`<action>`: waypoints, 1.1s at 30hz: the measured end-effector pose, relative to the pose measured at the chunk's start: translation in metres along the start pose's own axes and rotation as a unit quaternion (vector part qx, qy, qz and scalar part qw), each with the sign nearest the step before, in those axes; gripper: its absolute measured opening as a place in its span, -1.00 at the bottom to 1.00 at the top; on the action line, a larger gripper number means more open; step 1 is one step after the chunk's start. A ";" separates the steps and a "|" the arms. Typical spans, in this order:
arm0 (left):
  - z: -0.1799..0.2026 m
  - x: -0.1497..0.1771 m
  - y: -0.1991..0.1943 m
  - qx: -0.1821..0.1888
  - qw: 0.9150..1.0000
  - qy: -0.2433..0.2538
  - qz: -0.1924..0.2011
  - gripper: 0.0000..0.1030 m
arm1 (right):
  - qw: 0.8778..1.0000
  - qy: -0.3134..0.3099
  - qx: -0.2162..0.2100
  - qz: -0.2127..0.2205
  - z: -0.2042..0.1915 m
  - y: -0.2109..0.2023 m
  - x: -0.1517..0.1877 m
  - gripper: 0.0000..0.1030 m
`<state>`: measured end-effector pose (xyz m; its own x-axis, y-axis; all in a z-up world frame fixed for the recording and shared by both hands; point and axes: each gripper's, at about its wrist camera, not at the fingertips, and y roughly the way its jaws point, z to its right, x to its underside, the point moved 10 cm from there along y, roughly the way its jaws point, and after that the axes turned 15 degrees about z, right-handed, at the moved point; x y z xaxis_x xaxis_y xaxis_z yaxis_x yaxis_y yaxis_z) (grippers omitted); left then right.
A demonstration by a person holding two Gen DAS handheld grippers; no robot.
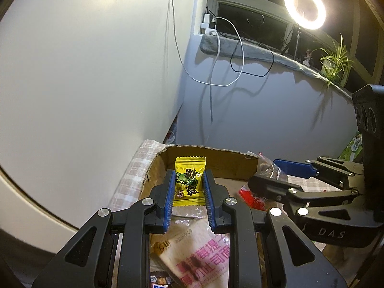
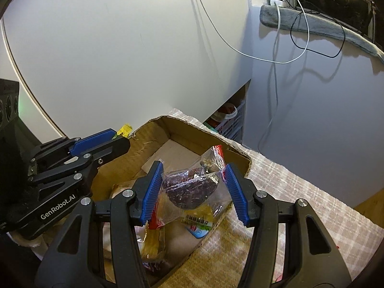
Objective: Organize snacks
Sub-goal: 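Open both tools to release the yellow candy and chocolates into the box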
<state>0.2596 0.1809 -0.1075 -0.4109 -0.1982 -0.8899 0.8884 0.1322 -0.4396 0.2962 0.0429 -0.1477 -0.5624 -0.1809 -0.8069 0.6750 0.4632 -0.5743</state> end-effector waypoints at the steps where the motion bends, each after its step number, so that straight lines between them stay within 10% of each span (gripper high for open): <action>1: 0.000 0.000 0.000 -0.001 1.000 0.000 0.000 -0.58 | 1.000 -0.001 -0.001 -0.001 0.000 0.002 0.000 0.10; 12: -0.001 -0.001 0.004 -0.006 1.000 0.005 0.000 -0.55 | 1.000 -0.014 -0.006 -0.006 -0.004 0.011 0.004 0.15; 21: -0.010 -0.007 0.000 -0.021 1.000 0.003 0.013 0.10 | 1.000 -0.018 0.007 0.002 -0.001 0.003 0.001 0.51; 33: -0.001 -0.017 -0.021 -0.023 0.999 0.008 0.033 0.34 | 0.999 -0.030 0.020 0.016 0.000 -0.026 0.000 0.65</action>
<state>0.2474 0.1824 -0.0831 -0.3558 -0.1719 -0.9186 0.9033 0.1888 -0.3852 0.2783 0.0312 -0.1329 -0.5114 -0.2186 -0.8311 0.7117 0.4343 -0.5521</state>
